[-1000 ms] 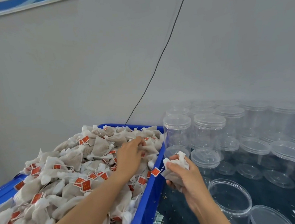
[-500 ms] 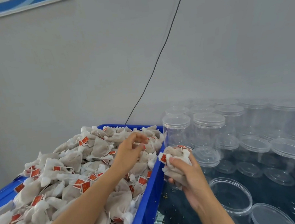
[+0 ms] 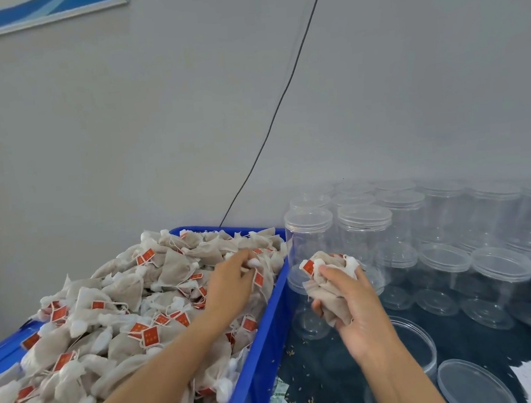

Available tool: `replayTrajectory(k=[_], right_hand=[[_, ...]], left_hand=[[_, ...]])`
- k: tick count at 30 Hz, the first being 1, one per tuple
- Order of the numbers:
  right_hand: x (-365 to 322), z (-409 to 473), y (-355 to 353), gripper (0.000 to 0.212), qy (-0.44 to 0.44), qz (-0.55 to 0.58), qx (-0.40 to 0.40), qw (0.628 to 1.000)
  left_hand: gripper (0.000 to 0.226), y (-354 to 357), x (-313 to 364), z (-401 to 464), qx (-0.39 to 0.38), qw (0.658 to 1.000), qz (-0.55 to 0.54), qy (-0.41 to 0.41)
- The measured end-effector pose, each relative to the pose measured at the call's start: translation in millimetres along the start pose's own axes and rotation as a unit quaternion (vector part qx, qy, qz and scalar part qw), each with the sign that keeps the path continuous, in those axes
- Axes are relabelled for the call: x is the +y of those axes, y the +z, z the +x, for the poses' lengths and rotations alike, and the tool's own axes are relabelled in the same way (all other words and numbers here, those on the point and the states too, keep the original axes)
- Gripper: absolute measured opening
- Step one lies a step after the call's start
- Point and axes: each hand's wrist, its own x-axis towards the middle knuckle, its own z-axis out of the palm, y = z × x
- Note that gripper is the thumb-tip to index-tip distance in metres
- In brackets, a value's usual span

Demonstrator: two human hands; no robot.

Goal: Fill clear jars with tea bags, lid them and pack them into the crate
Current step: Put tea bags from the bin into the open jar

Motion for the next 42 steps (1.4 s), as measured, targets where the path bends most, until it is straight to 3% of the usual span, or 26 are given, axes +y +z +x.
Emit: replayTrajectory(k=[4,10,12,15,18,22,25,28,34,39,42], right_hand=[[-32,-10,-17,0.03,-0.01,0.011,-0.02,1.0],[-83,-24,-73,0.041,-0.026,-0.07,-0.028,0.997],[-93,-27,-91,0.043,-0.015,-0.091,-0.019,0.996],[-101,-29,-112,0.038,0.005,-0.089,-0.008,0.996],[-99,-30,-123,0.041,0.018,-0.079,-0.017,0.997],[-96,-31,-128,0.041,0.021,-0.133,-0.056,0.989],[-95,-31,-127,0.039,0.022,-0.155,-0.091,0.983],[-89,-30,-125,0.031,0.038,-0.139,-0.101,0.984],[-80,-27,-119,0.027,0.101,-0.05,-0.104,0.988],[-84,-31,-122,0.036,0.096,-0.152,-0.145,0.973],[-88,-30,-126,0.047,0.055,-0.21,-0.08,0.973]], left_hand=[[0.002,-13,33,5,0.011,0.989,-0.148,-0.022],[0.002,3,114,-21,-0.165,0.926,-0.339,-0.026],[0.003,19,131,-32,-0.202,0.928,-0.312,0.023],[0.006,40,143,-41,-0.222,0.951,-0.181,0.12],[0.009,53,144,-47,-0.26,0.947,-0.06,0.178],[0.023,62,135,-51,-0.36,0.912,-0.09,0.175],[0.032,61,135,-49,-0.27,0.926,-0.237,0.119],[0.028,57,135,-50,-0.194,0.898,-0.388,0.07],[0.026,64,130,-62,-0.124,0.921,-0.353,0.113],[0.014,66,128,-62,-0.084,0.911,-0.395,0.085],[0.01,67,123,-60,-0.073,0.912,-0.398,0.067]])
